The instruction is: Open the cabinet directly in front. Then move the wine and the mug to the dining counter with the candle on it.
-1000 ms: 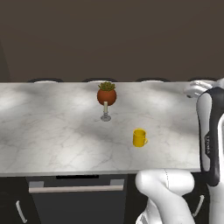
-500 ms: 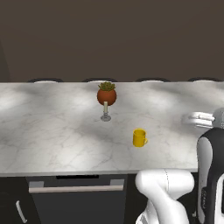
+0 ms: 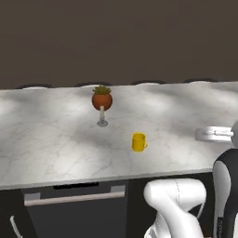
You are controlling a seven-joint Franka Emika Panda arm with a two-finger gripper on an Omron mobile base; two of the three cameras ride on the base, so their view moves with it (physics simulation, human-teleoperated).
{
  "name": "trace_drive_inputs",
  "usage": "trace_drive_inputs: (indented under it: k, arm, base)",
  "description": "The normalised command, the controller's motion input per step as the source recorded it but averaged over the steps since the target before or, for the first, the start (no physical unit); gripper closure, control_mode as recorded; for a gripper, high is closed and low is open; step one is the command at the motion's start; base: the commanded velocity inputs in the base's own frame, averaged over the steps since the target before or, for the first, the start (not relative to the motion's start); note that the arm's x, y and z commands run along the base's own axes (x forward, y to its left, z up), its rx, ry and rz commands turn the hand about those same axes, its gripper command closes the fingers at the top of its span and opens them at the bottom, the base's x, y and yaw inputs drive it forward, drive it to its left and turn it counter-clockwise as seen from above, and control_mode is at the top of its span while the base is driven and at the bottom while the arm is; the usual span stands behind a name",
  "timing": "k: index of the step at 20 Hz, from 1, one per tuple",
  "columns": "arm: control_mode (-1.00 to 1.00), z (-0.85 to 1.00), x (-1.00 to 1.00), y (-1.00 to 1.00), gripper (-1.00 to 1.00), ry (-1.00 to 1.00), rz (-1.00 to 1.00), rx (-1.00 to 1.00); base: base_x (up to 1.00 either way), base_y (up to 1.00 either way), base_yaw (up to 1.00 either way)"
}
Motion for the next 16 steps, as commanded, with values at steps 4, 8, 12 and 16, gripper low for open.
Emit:
trace_drive_inputs:
  k: [4, 8, 12, 16]
  arm:
    - [1.0, 0.0, 0.0, 0.0, -1.0, 0.0, 0.0, 0.0]
    - [1.0, 0.0, 0.0, 0.0, -1.0, 0.0, 0.0, 0.0]
    - [1.0, 0.0, 0.0, 0.0, -1.0, 0.0, 0.0, 0.0]
    - [1.0, 0.0, 0.0, 0.0, -1.0, 0.0, 0.0, 0.0]
  base:
    - [-0.45, 0.07, -0.91]
    - [0.0, 0.01, -1.0]
    - [0.0, 0.0, -1.0]
    - [0.0, 0.0, -1.0]
